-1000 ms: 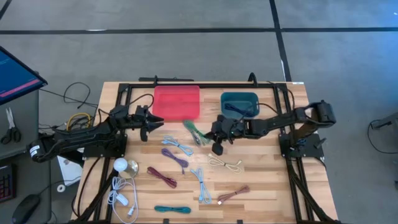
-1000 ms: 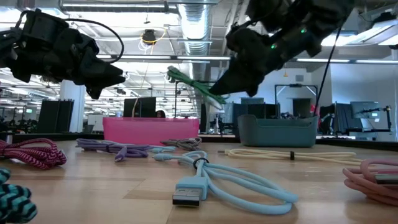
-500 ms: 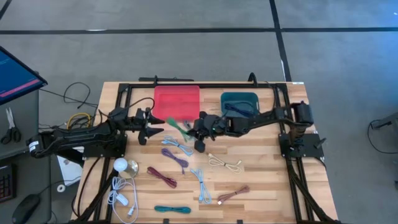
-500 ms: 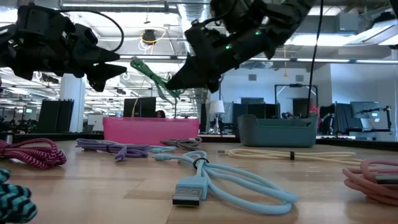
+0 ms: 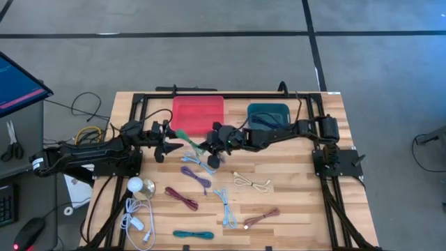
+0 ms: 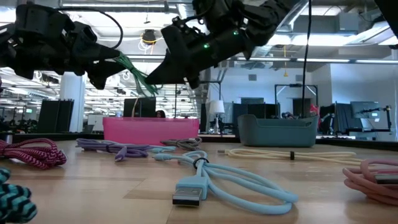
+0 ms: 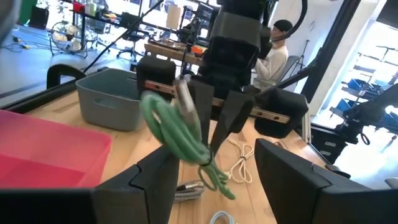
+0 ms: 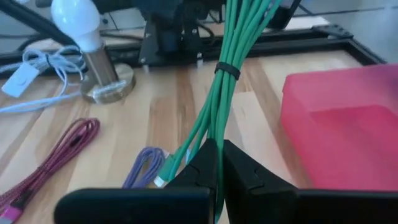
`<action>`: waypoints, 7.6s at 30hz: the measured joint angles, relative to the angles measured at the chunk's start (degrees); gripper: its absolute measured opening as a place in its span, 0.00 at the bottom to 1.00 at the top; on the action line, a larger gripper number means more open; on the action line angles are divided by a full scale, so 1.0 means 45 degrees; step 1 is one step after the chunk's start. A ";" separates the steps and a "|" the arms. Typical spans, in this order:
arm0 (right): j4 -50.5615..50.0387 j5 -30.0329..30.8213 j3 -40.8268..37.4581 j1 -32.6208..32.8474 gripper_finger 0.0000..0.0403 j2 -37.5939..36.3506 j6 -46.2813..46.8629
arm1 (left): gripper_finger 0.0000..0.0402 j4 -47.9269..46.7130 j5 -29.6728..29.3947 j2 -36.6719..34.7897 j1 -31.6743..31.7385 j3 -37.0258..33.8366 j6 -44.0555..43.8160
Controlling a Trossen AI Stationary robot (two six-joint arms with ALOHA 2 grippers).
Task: Pick & Place USB Port
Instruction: Put the green charger cable into the red bin, then put the black and white charger cable into the green bin
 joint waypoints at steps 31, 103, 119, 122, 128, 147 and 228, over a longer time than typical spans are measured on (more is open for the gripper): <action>-0.0173 -0.0084 -0.0003 -0.0116 0.03 -0.0207 0.0000 | 0.05 0.0420 -0.0747 0.0005 0.0012 0.0000 0.0412; -0.2315 0.7174 -0.9323 0.2442 0.04 -1.1001 0.0700 | 0.25 0.3323 -0.2056 1.2002 0.4602 0.4585 -0.2351; -0.2286 0.7174 -0.9323 0.2443 0.04 -1.0996 0.0687 | 0.37 0.2380 -0.0827 1.1987 0.3935 0.6689 -0.1361; -0.2286 0.7174 -0.9323 0.2453 0.04 -1.0996 0.0687 | 0.36 0.1539 -0.0864 1.1913 0.3989 0.6771 -0.0934; -0.2286 0.7174 -0.9323 0.2453 0.04 -1.0996 0.0688 | 0.35 0.0816 -0.1029 1.0973 0.4316 0.6776 -0.0222; -0.2276 0.7140 -0.9318 0.2453 0.04 -1.0996 0.0708 | 0.34 -0.4492 -0.1933 0.6065 0.3972 0.6776 0.1453; -0.3743 0.3371 -0.3504 0.1644 0.50 -0.2356 0.1954 | 0.22 -1.1036 0.0194 -0.1273 -0.1562 0.6771 0.3371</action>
